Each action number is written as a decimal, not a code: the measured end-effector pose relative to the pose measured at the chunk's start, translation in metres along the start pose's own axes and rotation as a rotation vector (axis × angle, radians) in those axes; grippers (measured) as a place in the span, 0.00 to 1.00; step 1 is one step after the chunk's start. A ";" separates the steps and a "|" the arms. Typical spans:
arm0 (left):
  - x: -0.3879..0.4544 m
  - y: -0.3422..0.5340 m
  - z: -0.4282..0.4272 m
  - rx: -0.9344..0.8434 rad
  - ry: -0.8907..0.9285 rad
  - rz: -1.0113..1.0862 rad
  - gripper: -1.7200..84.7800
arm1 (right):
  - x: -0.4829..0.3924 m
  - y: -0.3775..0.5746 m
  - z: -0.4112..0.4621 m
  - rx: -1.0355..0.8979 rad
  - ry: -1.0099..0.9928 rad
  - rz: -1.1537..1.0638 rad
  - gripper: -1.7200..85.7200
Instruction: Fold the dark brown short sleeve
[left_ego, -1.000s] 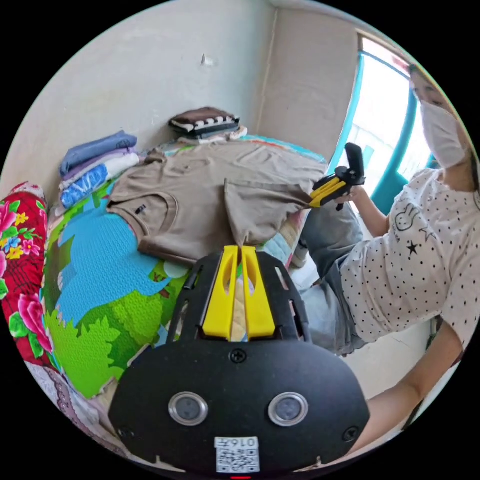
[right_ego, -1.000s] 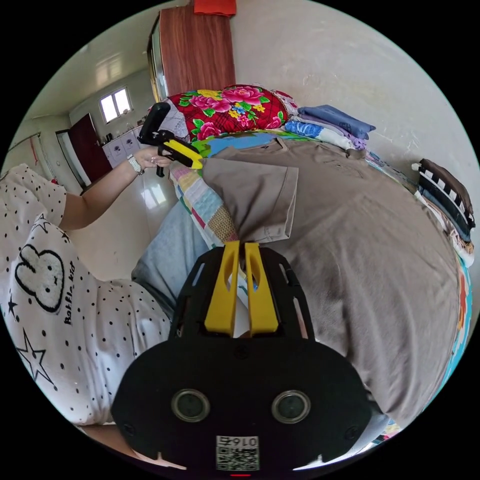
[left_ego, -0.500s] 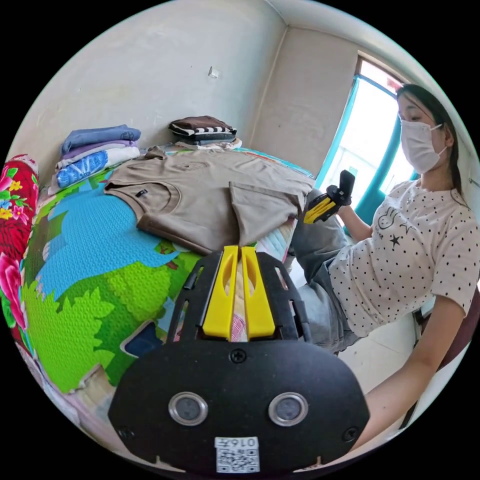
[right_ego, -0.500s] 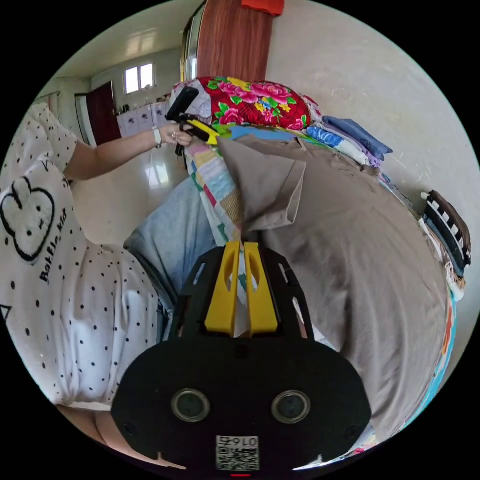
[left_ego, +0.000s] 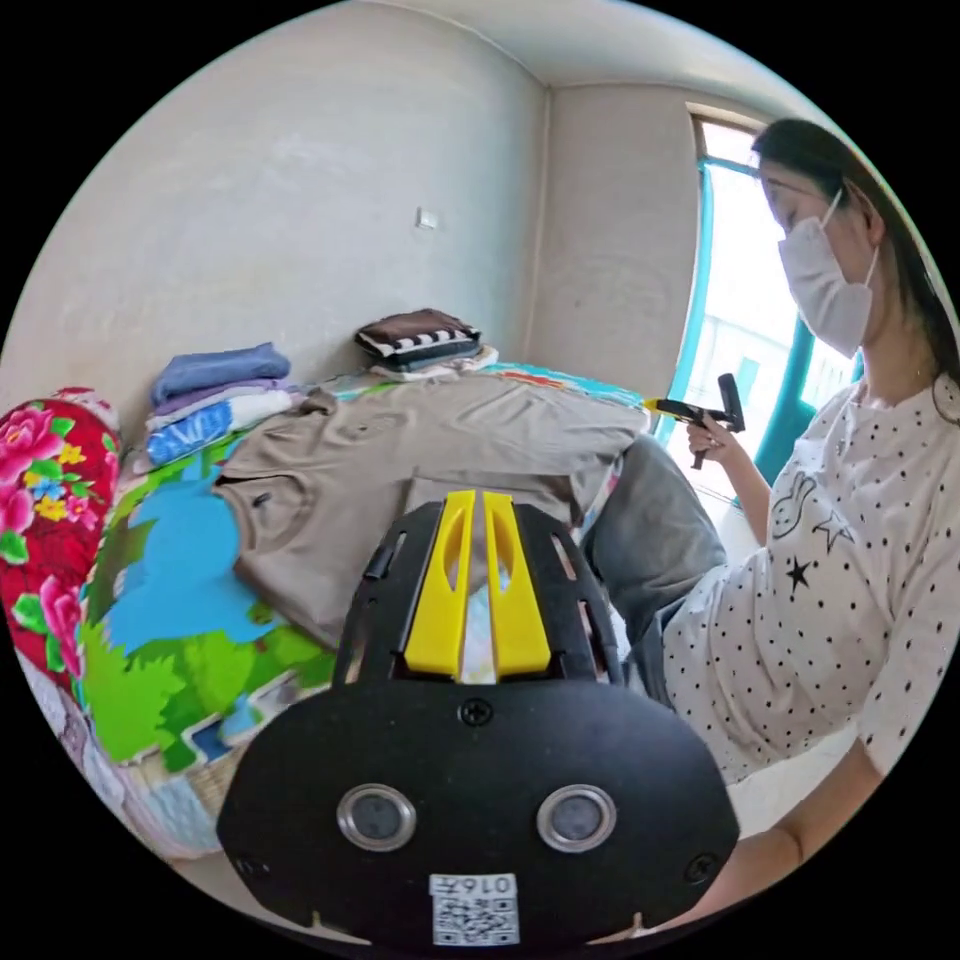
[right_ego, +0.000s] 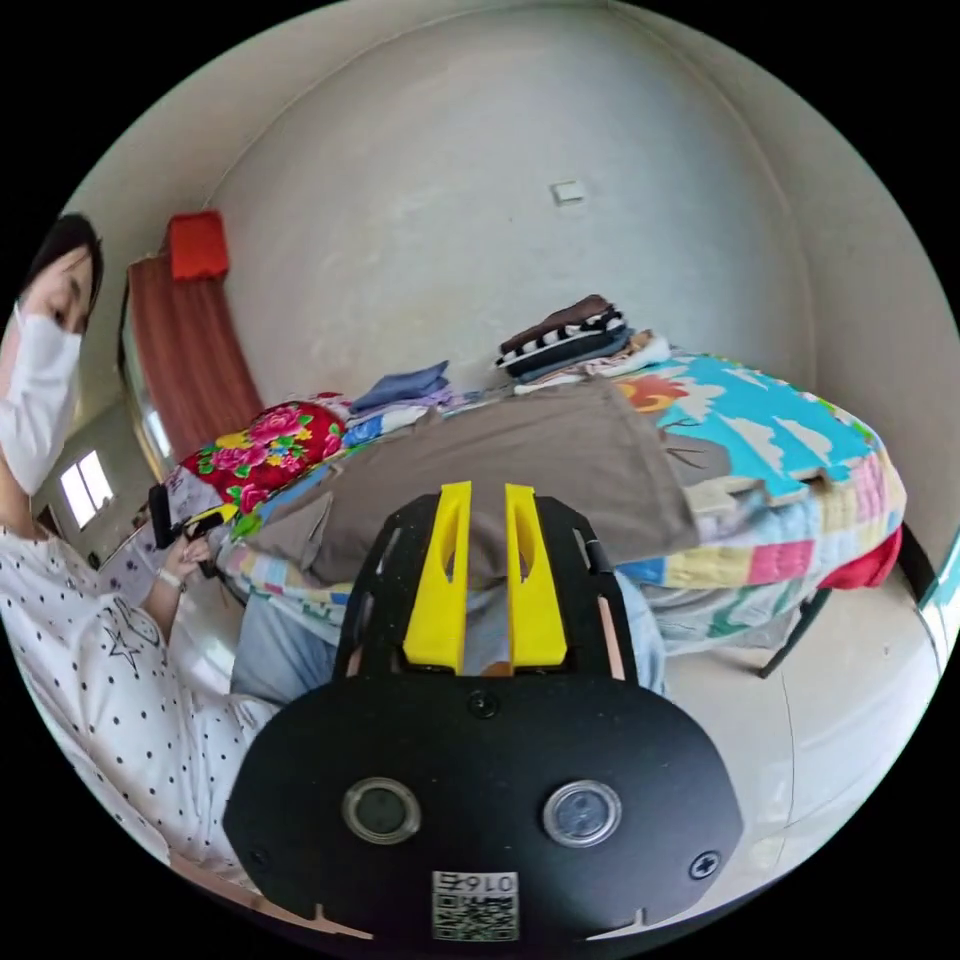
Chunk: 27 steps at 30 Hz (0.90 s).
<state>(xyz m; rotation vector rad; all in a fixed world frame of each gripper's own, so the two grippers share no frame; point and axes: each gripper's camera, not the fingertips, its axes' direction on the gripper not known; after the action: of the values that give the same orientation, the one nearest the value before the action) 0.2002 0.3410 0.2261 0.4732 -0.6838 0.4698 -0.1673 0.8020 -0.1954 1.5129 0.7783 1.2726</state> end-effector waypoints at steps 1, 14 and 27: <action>0.005 -0.003 0.012 -0.025 0.006 0.001 0.01 | 0.014 0.004 -0.004 -0.005 0.062 0.027 0.09; 0.048 -0.005 0.121 -0.123 0.219 -0.108 0.02 | 0.093 0.040 -0.013 -0.193 0.284 -0.041 0.13; -0.027 0.031 0.176 -0.123 0.415 -0.551 0.12 | 0.134 0.053 0.001 -0.201 0.177 -0.039 0.12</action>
<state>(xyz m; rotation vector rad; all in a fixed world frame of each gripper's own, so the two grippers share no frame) 0.0800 0.2617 0.3356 0.4093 -0.1633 -0.0016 -0.1390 0.9066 -0.1001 1.2311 0.7642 1.4242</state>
